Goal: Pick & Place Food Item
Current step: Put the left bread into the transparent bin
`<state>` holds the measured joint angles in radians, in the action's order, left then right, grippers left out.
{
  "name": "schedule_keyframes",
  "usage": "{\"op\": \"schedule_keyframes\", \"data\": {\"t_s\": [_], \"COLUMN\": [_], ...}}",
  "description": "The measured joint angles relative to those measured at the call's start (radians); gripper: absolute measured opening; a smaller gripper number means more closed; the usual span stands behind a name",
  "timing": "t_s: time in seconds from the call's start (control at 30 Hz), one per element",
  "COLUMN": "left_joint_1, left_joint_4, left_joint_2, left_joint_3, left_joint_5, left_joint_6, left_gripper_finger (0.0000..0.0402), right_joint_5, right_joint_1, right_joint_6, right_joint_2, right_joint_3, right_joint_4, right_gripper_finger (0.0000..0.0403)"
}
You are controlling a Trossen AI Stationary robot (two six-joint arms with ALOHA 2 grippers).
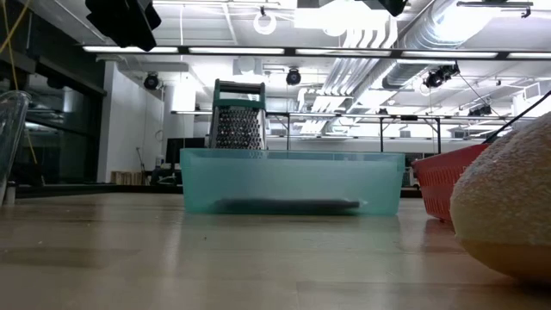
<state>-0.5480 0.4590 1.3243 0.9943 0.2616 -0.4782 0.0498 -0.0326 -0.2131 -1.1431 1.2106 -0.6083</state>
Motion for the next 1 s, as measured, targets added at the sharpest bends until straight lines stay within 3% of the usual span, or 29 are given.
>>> {"op": "schedule_keyframes", "data": {"t_s": [0.77, 1.0], "left_joint_1": [0.0, 0.0], "left_joint_4": [0.0, 0.0], "left_joint_2": [0.0, 0.0], "left_joint_3": [0.0, 0.0], "left_joint_5": [0.0, 0.0], "left_joint_6": [0.0, 0.0], "left_gripper_finger": [0.0198, 0.0198], "right_joint_5": [-0.03, -0.007], "right_joint_1": [-0.001, -0.079], "right_joint_6": [-0.019, -0.006], "right_joint_2": [-0.01, -0.01], "right_joint_3": [0.0, 0.0], "right_joint_4": [0.026, 0.017], "right_gripper_finger": [0.0112, 0.0112]}}
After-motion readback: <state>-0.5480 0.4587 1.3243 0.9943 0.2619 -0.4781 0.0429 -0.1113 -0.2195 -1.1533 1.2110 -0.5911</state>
